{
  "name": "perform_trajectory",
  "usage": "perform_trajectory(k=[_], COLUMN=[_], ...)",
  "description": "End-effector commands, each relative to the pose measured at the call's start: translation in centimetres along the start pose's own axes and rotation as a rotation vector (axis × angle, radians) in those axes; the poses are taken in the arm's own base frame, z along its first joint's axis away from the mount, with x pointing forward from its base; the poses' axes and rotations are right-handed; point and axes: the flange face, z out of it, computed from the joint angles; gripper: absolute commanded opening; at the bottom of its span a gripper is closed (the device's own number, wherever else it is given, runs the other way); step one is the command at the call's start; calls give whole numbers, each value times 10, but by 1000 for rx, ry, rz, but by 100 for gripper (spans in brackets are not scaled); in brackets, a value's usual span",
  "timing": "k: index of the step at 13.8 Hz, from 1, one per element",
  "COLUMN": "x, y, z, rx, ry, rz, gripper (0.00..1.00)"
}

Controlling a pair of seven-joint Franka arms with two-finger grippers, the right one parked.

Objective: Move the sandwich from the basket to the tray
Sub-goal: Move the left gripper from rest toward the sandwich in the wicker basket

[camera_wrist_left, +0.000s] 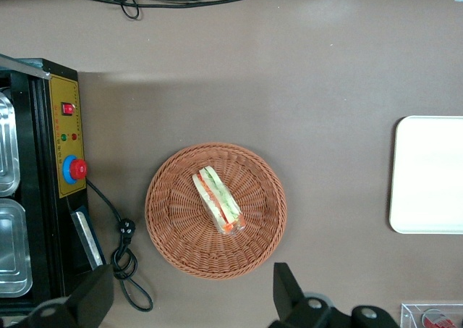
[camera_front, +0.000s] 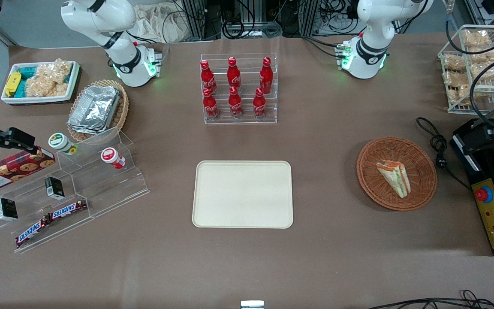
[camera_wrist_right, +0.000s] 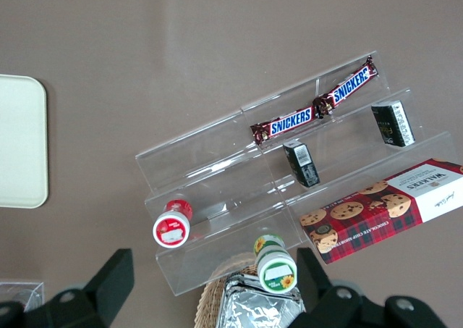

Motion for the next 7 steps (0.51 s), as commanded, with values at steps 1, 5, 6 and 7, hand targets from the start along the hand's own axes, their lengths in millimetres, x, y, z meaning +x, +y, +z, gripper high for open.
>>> perform_trajectory(k=[1,5,6,7], x=[2,3,3,0], y=[2,8,11,11], z=[-1,30,48,67], rx=[-5,-16,-12,-7], ry=[-9,-70,-105,-147], rz=[19,22,30,30], gripper=[99,99,99,99])
